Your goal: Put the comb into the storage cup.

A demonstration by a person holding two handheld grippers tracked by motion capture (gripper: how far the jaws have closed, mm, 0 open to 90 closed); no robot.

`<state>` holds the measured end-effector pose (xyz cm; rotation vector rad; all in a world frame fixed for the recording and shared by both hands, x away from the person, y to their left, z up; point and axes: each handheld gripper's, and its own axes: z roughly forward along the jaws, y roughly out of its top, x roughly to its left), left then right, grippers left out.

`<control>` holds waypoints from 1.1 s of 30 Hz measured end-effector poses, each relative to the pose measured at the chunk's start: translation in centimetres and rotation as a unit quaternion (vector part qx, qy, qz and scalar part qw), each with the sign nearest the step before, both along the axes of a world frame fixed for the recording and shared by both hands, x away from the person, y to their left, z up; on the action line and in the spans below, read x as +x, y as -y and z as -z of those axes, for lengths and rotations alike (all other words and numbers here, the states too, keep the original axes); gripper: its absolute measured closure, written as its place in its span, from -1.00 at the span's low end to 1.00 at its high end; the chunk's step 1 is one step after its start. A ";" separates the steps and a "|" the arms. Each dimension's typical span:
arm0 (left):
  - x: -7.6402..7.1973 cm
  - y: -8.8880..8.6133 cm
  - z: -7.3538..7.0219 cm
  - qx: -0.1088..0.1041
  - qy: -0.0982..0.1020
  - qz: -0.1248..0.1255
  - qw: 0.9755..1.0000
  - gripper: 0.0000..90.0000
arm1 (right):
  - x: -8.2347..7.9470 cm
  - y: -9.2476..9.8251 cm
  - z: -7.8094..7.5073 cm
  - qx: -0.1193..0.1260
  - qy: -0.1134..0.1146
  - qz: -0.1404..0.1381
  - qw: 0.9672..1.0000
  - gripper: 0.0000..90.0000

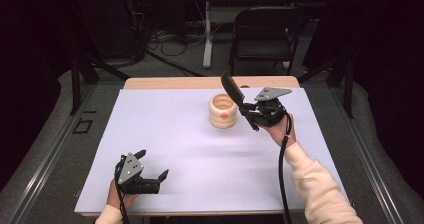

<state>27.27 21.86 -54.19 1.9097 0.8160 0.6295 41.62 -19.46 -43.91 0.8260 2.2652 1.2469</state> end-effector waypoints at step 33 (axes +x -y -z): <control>0.1 0.0 0.0 0.000 0.000 0.000 1.000 -1.00 | 2.7 -2.2 -1.5 0.001 0.003 0.001 1.000 0.61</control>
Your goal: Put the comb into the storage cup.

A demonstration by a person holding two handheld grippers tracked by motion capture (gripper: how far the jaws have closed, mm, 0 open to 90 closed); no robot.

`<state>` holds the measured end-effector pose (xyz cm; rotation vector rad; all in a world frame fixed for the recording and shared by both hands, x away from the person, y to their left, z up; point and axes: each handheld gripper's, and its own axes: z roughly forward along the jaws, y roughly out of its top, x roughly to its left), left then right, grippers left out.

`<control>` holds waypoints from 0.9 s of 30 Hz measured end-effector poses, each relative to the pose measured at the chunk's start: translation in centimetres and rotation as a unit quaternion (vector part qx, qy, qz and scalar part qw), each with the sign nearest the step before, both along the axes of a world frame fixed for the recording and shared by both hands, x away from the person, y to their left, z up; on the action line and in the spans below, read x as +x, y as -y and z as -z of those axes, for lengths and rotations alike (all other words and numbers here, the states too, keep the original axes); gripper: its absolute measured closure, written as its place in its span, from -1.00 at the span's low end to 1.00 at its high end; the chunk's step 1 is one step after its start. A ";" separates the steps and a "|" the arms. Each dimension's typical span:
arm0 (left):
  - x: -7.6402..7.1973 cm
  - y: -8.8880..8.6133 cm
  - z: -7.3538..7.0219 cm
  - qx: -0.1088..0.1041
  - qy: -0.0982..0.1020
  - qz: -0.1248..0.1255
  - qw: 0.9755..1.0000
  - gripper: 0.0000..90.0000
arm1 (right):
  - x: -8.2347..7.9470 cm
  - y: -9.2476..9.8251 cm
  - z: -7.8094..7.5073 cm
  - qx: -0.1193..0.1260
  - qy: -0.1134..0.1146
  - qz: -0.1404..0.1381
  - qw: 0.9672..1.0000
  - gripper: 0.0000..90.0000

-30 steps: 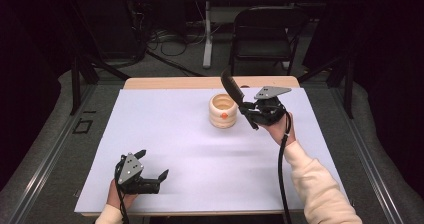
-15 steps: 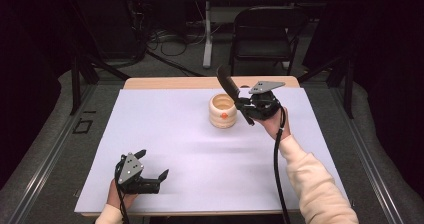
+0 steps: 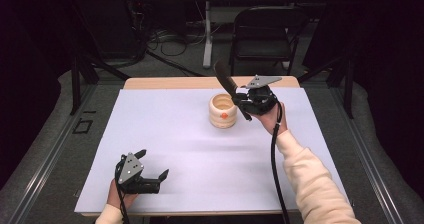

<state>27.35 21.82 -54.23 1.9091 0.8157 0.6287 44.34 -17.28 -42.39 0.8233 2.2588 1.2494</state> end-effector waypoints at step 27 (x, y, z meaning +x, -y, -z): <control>0.0 0.0 0.0 0.000 0.000 0.000 1.000 -1.00 | 1.5 -1.7 -1.2 -0.001 0.011 -0.006 1.000 0.61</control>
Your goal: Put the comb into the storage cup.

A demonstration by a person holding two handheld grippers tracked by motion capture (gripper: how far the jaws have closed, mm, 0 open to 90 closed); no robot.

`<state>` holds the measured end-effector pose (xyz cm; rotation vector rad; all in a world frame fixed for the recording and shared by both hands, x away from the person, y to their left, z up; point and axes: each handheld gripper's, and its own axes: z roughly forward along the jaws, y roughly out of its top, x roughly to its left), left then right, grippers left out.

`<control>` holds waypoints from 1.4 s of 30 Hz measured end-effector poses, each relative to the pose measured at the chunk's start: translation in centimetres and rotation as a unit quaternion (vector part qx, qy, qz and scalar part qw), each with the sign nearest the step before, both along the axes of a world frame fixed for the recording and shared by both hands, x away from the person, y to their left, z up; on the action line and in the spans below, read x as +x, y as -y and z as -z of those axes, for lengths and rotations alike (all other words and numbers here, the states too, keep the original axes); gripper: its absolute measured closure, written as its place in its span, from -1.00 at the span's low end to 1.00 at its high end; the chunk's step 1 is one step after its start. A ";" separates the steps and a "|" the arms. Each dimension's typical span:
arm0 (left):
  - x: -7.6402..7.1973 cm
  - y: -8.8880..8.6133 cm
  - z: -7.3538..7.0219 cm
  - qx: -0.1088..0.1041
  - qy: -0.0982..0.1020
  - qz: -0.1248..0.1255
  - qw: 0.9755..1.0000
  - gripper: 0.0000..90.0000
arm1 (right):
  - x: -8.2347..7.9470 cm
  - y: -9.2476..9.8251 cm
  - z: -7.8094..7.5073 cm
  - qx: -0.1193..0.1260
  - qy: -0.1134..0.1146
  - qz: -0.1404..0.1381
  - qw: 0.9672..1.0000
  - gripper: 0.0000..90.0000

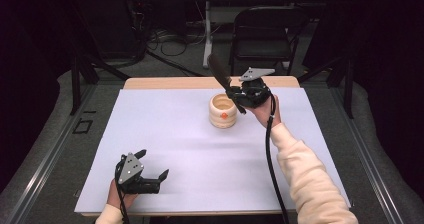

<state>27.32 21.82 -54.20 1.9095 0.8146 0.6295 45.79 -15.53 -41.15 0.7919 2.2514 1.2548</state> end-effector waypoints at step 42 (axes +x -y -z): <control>0.0 0.0 0.0 -0.001 0.000 0.000 1.000 -1.00 | 2.2 -2.1 -1.0 0.009 0.011 0.006 1.000 0.61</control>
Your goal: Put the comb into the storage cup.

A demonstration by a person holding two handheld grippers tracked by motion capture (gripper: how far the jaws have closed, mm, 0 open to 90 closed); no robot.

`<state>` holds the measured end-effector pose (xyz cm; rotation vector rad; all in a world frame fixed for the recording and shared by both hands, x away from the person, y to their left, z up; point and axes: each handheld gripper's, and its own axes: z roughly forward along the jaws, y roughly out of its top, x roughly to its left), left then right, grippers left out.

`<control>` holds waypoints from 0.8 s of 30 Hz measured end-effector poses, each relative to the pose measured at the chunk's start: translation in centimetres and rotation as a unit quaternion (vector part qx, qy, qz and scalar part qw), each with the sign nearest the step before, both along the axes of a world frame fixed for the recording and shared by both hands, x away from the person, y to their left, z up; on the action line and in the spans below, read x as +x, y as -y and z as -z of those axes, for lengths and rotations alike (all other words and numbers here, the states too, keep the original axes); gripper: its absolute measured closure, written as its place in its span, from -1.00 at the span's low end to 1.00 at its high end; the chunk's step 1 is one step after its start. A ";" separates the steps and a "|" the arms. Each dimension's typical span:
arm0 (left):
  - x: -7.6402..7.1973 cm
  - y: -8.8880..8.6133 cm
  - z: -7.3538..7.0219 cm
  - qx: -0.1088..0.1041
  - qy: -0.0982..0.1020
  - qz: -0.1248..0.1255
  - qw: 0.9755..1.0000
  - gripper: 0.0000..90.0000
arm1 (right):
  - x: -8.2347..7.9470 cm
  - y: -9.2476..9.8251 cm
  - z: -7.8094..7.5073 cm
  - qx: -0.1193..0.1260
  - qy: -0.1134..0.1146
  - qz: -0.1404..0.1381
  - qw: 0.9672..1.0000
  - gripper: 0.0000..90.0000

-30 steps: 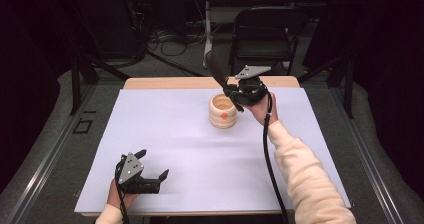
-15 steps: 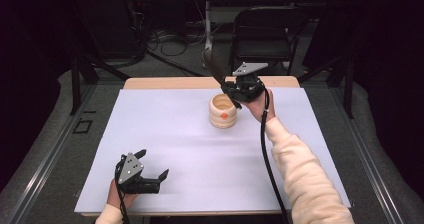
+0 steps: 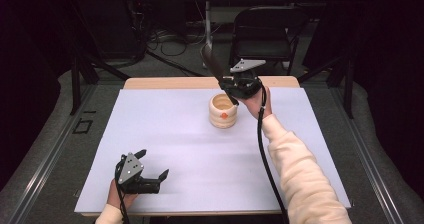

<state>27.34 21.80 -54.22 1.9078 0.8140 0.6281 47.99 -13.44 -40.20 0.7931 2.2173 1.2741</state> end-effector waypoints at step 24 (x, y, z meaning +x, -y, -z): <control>0.0 0.0 0.0 0.000 0.001 0.000 1.000 -1.00 | 1.2 -0.9 1.1 0.017 0.010 0.010 1.000 0.61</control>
